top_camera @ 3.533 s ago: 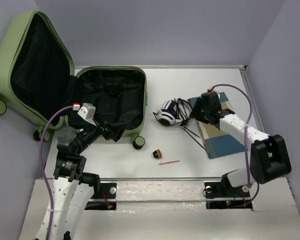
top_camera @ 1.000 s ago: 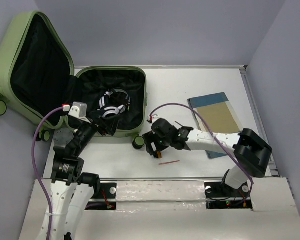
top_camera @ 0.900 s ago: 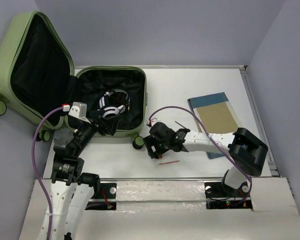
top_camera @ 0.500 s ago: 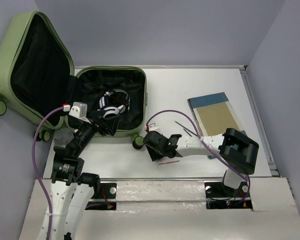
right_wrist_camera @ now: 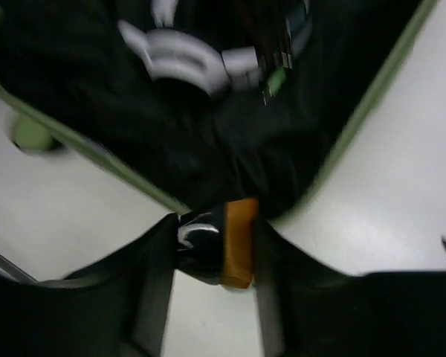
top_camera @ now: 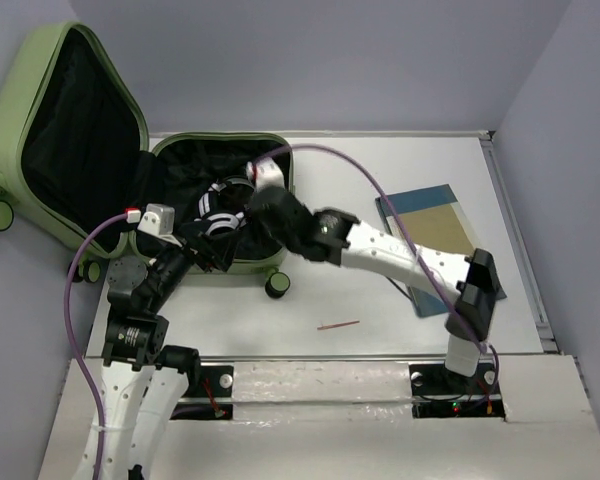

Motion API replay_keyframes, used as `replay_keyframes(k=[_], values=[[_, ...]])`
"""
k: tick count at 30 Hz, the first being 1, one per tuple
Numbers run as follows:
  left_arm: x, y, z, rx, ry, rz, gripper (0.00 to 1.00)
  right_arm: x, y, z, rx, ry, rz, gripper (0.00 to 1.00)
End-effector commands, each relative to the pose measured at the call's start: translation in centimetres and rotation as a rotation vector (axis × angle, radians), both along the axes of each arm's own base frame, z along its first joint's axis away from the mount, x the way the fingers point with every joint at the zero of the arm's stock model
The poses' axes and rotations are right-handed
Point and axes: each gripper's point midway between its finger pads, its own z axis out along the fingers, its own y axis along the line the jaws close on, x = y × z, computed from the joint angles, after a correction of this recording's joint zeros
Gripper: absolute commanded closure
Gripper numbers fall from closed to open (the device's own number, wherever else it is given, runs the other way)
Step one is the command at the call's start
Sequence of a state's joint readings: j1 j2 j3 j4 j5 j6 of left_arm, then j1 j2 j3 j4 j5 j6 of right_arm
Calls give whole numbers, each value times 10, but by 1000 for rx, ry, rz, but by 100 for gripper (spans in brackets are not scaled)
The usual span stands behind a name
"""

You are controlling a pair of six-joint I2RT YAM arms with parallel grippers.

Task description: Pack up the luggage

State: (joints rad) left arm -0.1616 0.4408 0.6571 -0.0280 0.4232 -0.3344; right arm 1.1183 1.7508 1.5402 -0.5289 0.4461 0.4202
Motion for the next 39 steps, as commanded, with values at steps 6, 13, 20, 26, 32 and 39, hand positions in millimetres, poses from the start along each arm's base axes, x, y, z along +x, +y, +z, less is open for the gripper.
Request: replay_keyframes(k=[6, 13, 20, 26, 32, 39], values=[[-2, 8, 18, 1, -45, 41, 1, 91, 43, 130, 247, -214, -24, 1], [-7, 5, 21, -1, -56, 30, 1, 7, -64, 9, 122, -11, -35, 21], [-1, 20, 24, -3, -55, 121, 1, -71, -135, -74, 78, 189, 24, 38], [1, 18, 22, -5, -49, 112, 1, -94, -143, -120, -70, 295, 159, 31], [1, 17, 21, -3, -48, 101, 1, -93, -120, -137, -142, 352, 281, 28], [-1, 16, 21, -2, -52, 92, 1, -116, -117, -157, -195, 498, 311, 25]])
